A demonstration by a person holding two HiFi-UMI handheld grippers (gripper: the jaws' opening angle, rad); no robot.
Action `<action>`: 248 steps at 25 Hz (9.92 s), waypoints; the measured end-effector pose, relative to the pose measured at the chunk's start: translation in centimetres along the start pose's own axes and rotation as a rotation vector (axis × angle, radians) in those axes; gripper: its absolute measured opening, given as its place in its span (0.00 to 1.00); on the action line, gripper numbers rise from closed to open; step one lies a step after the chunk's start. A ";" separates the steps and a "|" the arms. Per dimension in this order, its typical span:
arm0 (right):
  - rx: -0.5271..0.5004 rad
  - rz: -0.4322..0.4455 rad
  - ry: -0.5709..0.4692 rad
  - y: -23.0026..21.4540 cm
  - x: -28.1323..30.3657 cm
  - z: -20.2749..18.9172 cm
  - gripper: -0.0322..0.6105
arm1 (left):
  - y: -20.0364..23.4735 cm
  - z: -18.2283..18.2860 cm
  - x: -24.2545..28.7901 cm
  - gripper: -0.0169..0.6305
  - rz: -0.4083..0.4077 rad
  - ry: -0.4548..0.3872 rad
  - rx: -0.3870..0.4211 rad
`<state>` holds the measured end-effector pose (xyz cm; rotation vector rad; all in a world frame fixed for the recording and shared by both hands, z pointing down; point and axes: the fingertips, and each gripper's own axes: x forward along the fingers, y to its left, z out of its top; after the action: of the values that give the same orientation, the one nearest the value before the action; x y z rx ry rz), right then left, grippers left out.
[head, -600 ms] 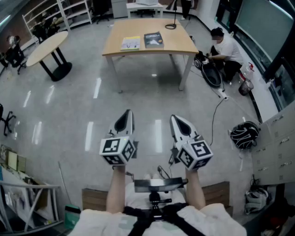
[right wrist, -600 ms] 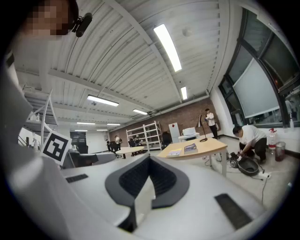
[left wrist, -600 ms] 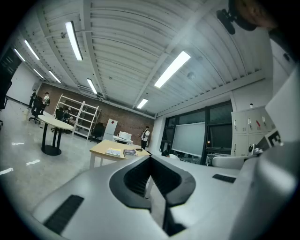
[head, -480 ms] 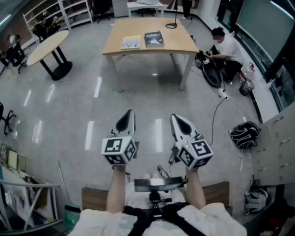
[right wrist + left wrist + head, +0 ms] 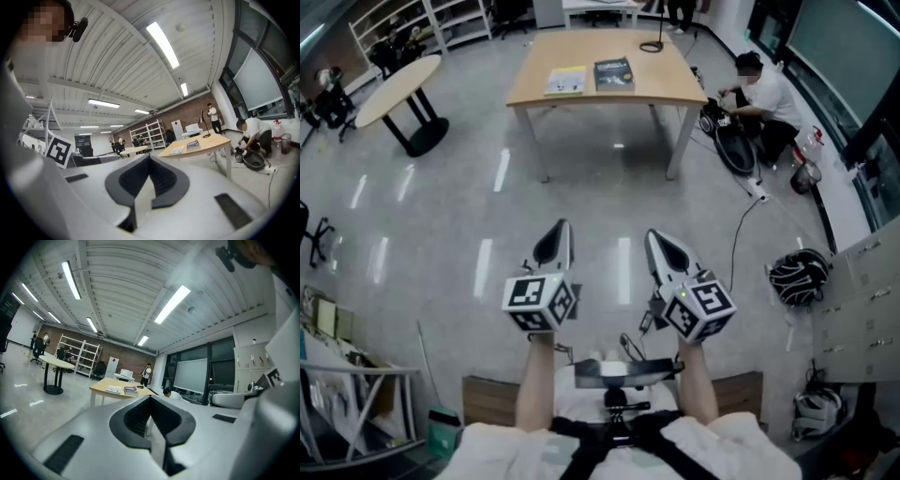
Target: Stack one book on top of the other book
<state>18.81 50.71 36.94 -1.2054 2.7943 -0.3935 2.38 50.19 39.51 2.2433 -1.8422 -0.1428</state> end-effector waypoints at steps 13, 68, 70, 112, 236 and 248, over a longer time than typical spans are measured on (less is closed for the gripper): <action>0.082 0.025 0.134 -4.3 5.7 -4.3 0.05 | 4.0 -2.0 4.7 0.03 0.032 0.018 -0.077; 0.074 -0.007 0.484 -33.8 84.3 -6.8 0.05 | 47.5 -2.4 73.4 0.03 0.026 0.474 -0.053; 0.090 -0.023 0.525 -34.4 84.8 -8.7 0.05 | 48.0 -4.4 73.6 0.03 0.024 0.536 -0.034; 0.049 -0.079 0.824 -34.9 82.3 -18.1 0.05 | 47.4 -12.0 69.9 0.03 0.021 0.815 0.026; 0.135 0.100 0.671 -55.8 74.0 -7.9 0.27 | 24.6 -11.6 84.9 0.29 -0.215 0.695 -0.231; 0.147 0.040 0.690 -56.6 73.9 -9.7 0.28 | 25.0 -13.1 85.0 0.29 -0.198 0.709 -0.252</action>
<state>6.16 -38.10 63.60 -1.1406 3.2363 -1.1893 -1.32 -35.76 64.40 1.9397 -1.1603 0.3297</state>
